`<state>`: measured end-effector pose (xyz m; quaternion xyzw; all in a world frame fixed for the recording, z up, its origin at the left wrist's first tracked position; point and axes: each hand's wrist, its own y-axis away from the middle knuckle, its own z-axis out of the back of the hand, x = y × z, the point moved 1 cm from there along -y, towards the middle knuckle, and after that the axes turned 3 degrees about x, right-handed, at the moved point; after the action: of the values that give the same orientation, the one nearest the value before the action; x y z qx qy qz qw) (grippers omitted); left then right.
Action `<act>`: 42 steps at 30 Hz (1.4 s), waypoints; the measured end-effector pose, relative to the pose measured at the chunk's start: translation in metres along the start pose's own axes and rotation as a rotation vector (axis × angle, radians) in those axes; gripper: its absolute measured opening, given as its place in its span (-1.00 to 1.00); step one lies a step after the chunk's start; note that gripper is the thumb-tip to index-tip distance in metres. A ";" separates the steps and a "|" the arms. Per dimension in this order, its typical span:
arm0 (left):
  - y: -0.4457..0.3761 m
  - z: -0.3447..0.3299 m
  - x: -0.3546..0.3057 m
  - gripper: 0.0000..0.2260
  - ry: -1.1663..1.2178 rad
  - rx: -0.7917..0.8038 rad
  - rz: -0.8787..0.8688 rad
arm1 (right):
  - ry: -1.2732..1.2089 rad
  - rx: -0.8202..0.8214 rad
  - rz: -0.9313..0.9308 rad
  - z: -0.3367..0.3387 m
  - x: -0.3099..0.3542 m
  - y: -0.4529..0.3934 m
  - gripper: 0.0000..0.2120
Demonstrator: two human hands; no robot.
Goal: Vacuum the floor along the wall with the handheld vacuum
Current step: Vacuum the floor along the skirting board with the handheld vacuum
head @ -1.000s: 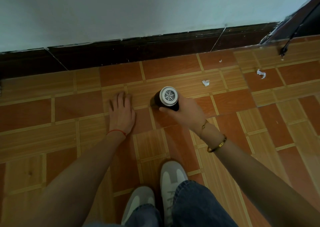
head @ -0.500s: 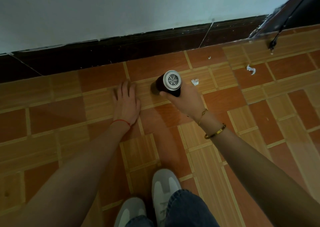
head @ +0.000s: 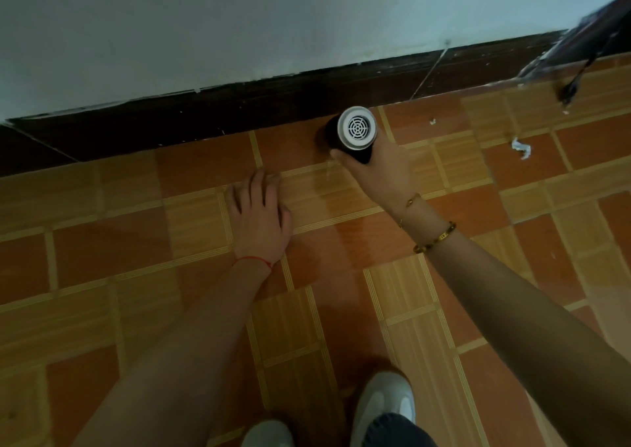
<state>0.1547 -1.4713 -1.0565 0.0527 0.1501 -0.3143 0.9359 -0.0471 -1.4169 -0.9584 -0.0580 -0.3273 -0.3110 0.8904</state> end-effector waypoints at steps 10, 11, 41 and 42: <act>-0.001 -0.003 0.002 -0.53 -0.031 -0.031 -0.009 | -0.021 0.121 0.142 -0.041 0.041 -0.016 -0.30; -0.001 -0.003 0.002 -0.54 -0.032 -0.034 -0.008 | -0.023 0.097 0.125 -0.039 0.038 -0.019 -0.29; -0.001 -0.002 0.000 -0.57 -0.005 -0.072 -0.027 | -0.007 -0.084 -0.026 0.011 -0.028 -0.034 -0.32; -0.001 -0.002 0.000 -0.57 -0.007 -0.066 -0.026 | -0.002 -0.114 -0.049 0.017 -0.036 -0.036 -0.31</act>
<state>0.1538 -1.4718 -1.0588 0.0186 0.1578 -0.3213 0.9336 -0.0993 -1.4212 -0.9709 -0.1011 -0.3114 -0.3507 0.8774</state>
